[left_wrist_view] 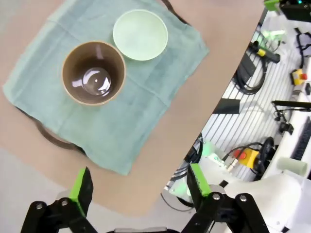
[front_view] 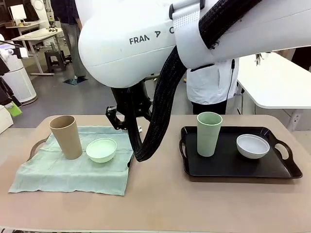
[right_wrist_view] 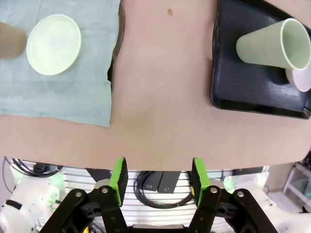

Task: Set up a tray with a mat and arrange the tableware.
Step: Pick up the Picnic Bowl and Reusable plastic cup from the Handle tray in front of the human's position and hold them in the air.

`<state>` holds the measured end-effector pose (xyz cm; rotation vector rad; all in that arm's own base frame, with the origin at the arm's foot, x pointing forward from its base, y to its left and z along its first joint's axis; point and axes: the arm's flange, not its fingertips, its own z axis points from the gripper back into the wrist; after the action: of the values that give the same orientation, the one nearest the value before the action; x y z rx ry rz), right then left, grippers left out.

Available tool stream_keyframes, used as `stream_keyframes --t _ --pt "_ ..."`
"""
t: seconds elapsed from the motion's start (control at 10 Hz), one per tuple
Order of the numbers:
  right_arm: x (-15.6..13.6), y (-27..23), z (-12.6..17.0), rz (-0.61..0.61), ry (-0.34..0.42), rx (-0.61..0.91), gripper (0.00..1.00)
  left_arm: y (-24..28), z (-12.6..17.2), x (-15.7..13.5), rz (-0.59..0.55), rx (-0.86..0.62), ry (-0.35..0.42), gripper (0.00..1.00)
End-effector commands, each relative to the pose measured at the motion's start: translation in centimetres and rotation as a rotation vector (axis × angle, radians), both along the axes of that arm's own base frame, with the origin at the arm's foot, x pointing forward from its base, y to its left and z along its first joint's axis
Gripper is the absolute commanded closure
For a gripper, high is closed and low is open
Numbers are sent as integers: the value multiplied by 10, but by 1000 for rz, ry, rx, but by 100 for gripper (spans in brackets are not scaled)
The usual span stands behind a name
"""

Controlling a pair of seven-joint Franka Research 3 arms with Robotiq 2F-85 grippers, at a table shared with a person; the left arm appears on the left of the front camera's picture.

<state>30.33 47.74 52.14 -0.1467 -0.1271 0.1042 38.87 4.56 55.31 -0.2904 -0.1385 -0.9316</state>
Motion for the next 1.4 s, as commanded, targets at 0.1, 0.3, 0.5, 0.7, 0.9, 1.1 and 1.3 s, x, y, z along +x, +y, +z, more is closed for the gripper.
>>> stream_keyframes --t 0.1,0.3,0.5,0.7,0.9,1.1,1.3 --pt "-4 2 5 20 -11 11 31 2 7 1 -21 19 -14 0" --pt "-4 2 5 20 -11 11 31 2 7 1 -21 19 -14 0" --pt "-4 2 5 20 -11 11 31 2 7 1 -21 19 -14 0" --pt "-4 2 5 20 -11 11 31 2 7 1 -21 19 -14 0" --pt "-1 -31 16 153 68 64 31 0 5 1 -2 0 -10 0" --pt "-2 -171 56 99 -65 669 31 11 11 2 129 -309 83 0" --pt "-24 -290 53 29 -288 1206 31 7 7 -1 221 -428 174 0"
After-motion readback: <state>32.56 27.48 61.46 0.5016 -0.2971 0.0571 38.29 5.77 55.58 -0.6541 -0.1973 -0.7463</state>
